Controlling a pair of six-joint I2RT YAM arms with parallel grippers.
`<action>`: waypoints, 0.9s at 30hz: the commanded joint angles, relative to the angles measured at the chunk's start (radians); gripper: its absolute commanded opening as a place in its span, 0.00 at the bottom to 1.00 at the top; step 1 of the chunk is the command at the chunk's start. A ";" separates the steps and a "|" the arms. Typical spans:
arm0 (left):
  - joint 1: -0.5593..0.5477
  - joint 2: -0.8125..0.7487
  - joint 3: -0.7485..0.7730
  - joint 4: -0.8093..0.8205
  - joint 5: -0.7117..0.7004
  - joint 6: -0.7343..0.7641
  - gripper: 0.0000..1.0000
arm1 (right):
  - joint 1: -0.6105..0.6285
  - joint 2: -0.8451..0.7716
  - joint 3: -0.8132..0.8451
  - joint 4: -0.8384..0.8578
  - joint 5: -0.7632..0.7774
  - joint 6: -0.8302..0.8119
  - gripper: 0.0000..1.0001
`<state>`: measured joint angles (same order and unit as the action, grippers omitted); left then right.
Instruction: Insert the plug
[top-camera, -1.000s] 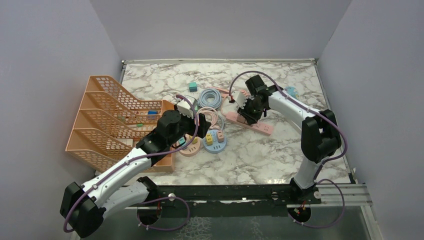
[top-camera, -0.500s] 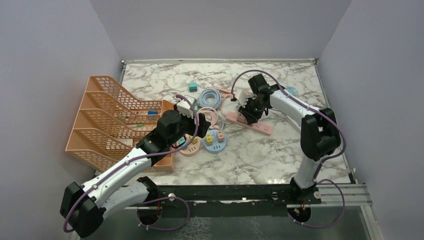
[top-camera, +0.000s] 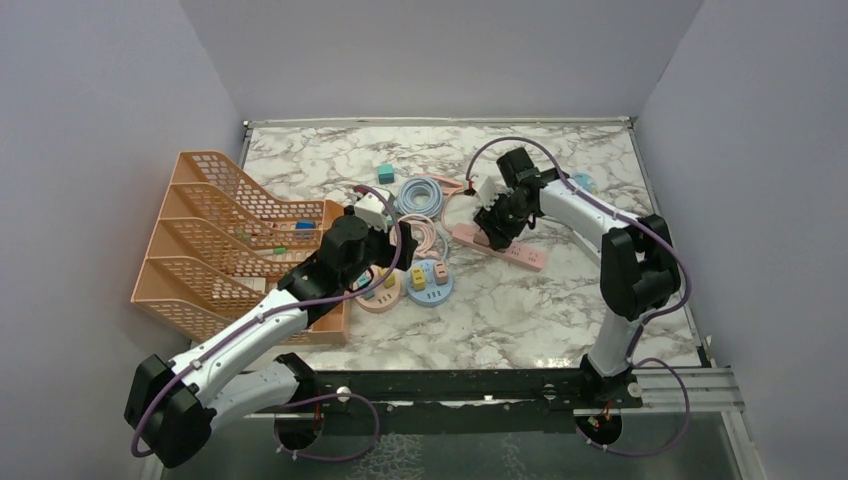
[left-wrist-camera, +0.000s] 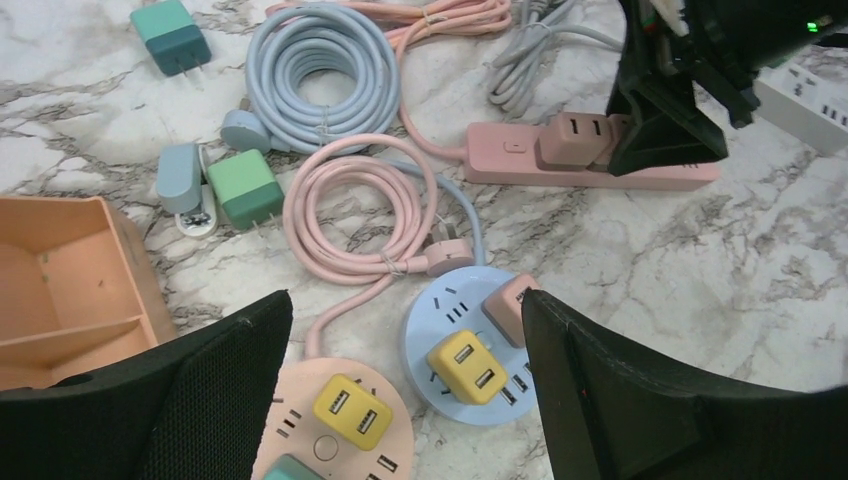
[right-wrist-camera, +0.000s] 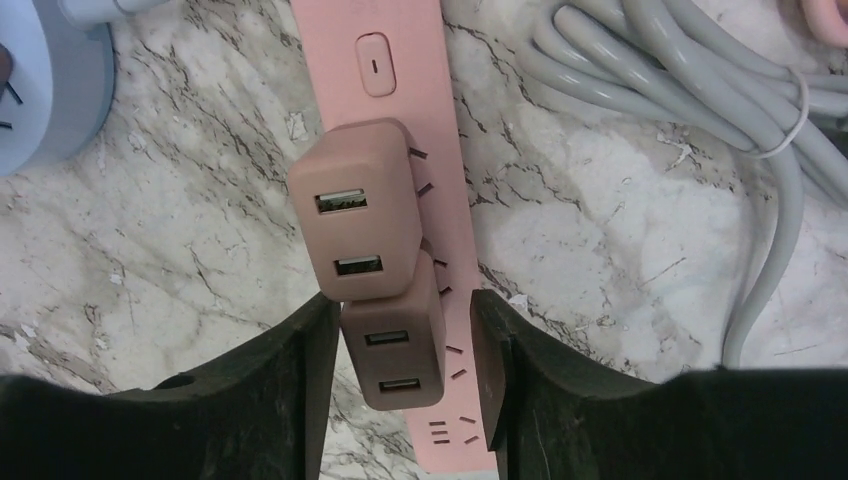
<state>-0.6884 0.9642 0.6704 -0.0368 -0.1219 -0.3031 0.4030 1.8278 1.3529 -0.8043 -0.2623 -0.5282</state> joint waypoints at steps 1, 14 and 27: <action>0.012 0.054 0.077 -0.055 -0.125 -0.034 0.88 | -0.014 -0.106 -0.017 0.110 0.013 0.121 0.54; 0.182 0.463 0.362 -0.308 -0.153 -0.204 0.55 | -0.013 -0.511 -0.268 0.472 0.038 0.475 0.59; 0.223 0.881 0.660 -0.421 -0.129 -0.153 0.60 | -0.014 -0.550 -0.363 0.586 -0.016 0.694 0.53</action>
<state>-0.4767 1.7786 1.2675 -0.3828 -0.2531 -0.4583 0.3923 1.2789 0.9928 -0.2840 -0.2401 0.1055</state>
